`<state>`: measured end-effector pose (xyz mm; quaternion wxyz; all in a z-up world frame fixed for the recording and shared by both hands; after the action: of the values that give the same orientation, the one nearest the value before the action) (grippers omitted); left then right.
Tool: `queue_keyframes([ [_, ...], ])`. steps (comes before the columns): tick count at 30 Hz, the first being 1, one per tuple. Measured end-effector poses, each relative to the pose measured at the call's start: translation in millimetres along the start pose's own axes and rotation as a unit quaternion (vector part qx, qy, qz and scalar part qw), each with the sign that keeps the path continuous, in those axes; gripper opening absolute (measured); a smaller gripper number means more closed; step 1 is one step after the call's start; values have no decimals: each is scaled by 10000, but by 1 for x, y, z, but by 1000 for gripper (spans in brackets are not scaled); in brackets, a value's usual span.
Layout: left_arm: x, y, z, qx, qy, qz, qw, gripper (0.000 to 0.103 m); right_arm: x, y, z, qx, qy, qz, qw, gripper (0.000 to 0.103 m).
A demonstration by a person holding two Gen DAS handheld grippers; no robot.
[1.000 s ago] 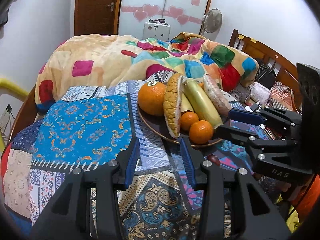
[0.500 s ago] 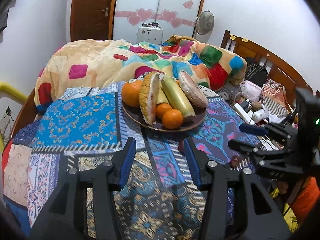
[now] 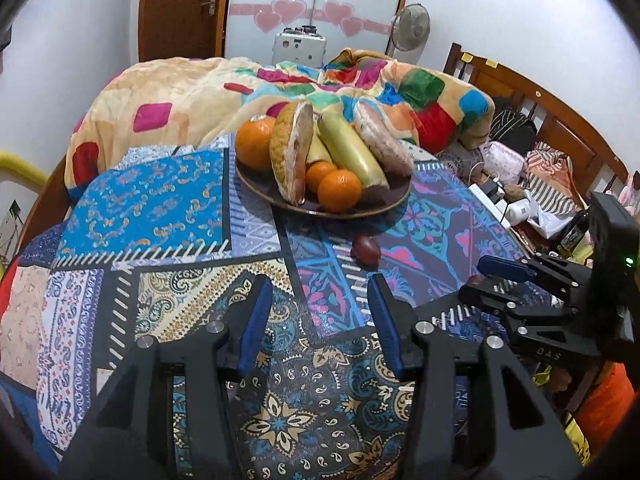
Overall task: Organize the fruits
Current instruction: 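Grasp the dark red date with the right tool and lift it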
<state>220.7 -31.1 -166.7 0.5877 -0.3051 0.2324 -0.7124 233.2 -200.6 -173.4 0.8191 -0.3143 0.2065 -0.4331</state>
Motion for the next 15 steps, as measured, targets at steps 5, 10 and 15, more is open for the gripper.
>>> queue_keyframes([
  [5,3,11,-5,-103,30,-6,9999,49,-10,-3,-1,37,-135,69,9999,19],
  [10,12,18,-2,-164,162,-35,9997,49,-5,-6,2,99,1,145,9998,17],
  [15,24,25,6,-220,347,-93,9991,49,8,-12,12,234,141,94,9996,17],
])
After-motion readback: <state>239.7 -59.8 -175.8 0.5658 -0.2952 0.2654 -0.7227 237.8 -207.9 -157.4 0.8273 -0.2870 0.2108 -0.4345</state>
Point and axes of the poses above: each gripper's, at about its wrist camera, not at the fingertips, and y roughly the way its jaws point, x to its right, z to its top, the point moved 7 cm from there along y, roughly the way its jaws point, and after that the axes turned 2 degrees about x, right-handed, at the moved point
